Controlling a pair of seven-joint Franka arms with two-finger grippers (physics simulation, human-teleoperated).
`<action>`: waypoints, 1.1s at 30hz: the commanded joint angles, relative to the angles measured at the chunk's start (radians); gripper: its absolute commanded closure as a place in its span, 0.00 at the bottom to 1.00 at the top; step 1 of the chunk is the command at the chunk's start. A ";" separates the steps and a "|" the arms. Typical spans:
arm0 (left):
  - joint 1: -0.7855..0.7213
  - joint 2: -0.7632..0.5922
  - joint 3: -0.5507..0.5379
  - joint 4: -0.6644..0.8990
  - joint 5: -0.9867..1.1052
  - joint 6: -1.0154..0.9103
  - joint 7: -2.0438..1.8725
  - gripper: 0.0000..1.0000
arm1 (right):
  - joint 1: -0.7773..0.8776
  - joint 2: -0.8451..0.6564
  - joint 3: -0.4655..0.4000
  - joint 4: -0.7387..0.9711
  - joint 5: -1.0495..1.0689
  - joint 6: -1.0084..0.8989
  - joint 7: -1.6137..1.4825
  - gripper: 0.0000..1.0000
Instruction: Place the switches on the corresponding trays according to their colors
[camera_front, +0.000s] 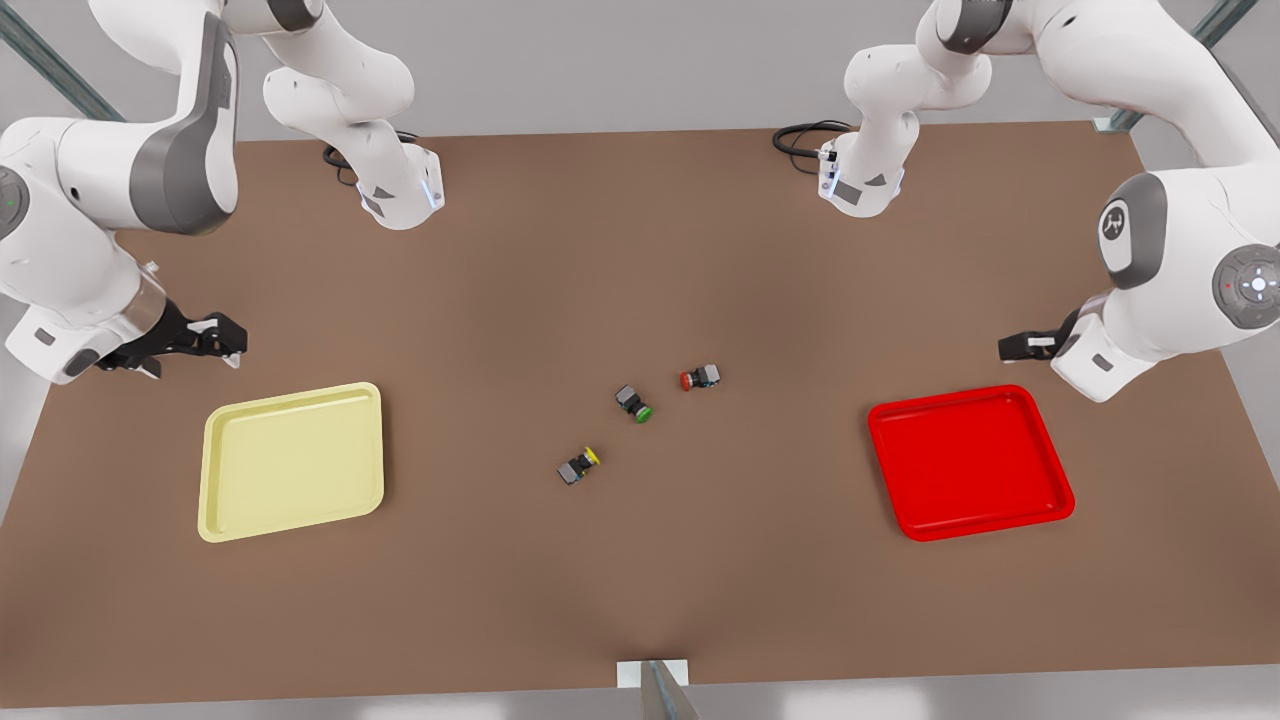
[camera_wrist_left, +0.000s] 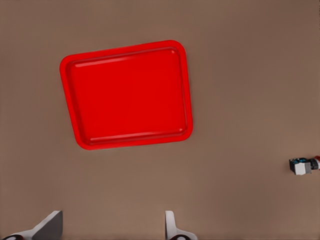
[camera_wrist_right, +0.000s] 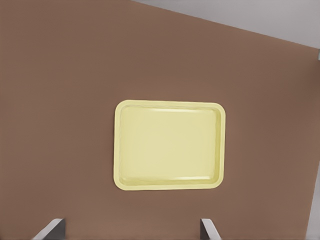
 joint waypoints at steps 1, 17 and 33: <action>-0.001 -0.001 -0.005 0.002 0.030 -0.001 0.000 0.00 | 0.001 0.003 0.000 0.002 0.000 0.001 0.000 0.00; -0.110 0.095 -0.491 -0.100 -0.085 0.373 0.011 0.00 | 0.381 0.444 0.009 0.005 0.127 0.389 1.103 0.00; -0.257 0.195 -0.488 -0.437 -0.065 0.840 0.013 0.00 | 0.464 0.701 0.032 0.022 0.258 0.715 1.337 0.00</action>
